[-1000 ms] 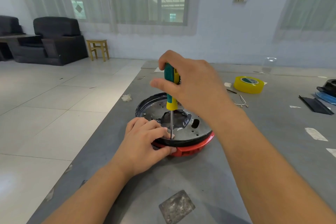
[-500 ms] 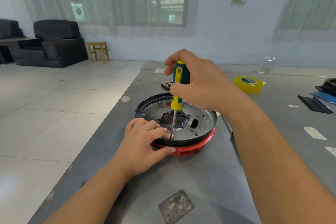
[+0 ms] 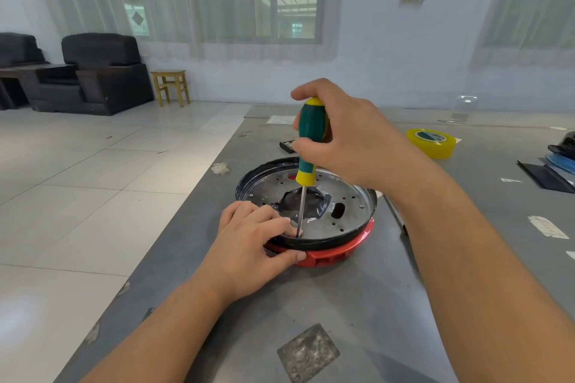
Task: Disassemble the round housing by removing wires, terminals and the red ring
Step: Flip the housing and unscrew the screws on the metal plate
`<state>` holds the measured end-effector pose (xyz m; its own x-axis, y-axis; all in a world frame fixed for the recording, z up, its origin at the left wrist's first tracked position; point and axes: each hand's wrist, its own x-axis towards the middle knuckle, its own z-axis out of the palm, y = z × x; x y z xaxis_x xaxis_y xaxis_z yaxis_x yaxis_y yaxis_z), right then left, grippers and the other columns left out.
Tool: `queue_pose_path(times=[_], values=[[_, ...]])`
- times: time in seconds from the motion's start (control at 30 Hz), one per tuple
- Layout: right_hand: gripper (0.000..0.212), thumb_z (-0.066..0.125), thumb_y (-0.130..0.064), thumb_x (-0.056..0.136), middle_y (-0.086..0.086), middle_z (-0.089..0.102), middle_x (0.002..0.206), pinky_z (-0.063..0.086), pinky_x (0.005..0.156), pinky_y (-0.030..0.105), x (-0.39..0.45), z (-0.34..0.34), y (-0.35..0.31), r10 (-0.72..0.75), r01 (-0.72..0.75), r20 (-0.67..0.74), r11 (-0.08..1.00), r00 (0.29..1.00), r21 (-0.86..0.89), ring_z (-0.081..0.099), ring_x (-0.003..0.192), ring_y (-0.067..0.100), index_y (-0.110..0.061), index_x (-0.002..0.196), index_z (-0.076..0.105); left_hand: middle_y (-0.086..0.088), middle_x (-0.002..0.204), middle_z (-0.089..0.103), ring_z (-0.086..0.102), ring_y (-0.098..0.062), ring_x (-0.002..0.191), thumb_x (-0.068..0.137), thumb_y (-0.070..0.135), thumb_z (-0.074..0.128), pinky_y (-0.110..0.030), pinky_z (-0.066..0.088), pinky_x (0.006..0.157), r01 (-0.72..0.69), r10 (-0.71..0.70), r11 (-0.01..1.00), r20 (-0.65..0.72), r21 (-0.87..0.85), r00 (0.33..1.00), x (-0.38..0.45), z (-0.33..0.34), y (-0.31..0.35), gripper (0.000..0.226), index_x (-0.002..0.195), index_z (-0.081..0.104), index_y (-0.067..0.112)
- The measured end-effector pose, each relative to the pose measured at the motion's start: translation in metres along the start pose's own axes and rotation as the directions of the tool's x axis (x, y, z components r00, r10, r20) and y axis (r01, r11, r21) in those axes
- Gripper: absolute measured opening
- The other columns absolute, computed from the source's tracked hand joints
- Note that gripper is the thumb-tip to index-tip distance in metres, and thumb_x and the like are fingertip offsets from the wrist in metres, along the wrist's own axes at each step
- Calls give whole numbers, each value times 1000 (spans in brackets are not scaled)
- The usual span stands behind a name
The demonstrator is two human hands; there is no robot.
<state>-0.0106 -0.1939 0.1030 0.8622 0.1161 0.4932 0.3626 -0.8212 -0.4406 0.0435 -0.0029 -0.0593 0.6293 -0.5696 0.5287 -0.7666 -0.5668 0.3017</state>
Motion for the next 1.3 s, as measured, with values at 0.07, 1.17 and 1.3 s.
queue_pose_path(times=[0.07,1.17,1.3], values=[[44,71,-21,85,-16,66,108,54,75,15,0,-1,2,27,-27,-8,999,1000,39,62,91,3,-35,123,53,25,104,63,48,-7,104,80,78,55,-32,25,107,2,-2,1000,-3,-4,1000,0,0,0,45,104,72,45],[52,65,-63,88,-8,48,107,42,81,18,2,16,-4,-5,-17,-197,994,980,-106,48,100,8,-46,136,54,18,82,78,74,0,80,101,28,67,-18,54,79,309,-332,799,51,-516,942,24,-16,44,9,97,71,34],[67,76,-46,87,-7,56,109,45,85,25,1,12,-5,-22,3,-185,995,983,-103,50,102,12,-44,146,44,18,76,77,74,0,75,90,37,79,-11,51,72,340,-375,799,30,-496,927,29,-18,45,6,88,74,35]])
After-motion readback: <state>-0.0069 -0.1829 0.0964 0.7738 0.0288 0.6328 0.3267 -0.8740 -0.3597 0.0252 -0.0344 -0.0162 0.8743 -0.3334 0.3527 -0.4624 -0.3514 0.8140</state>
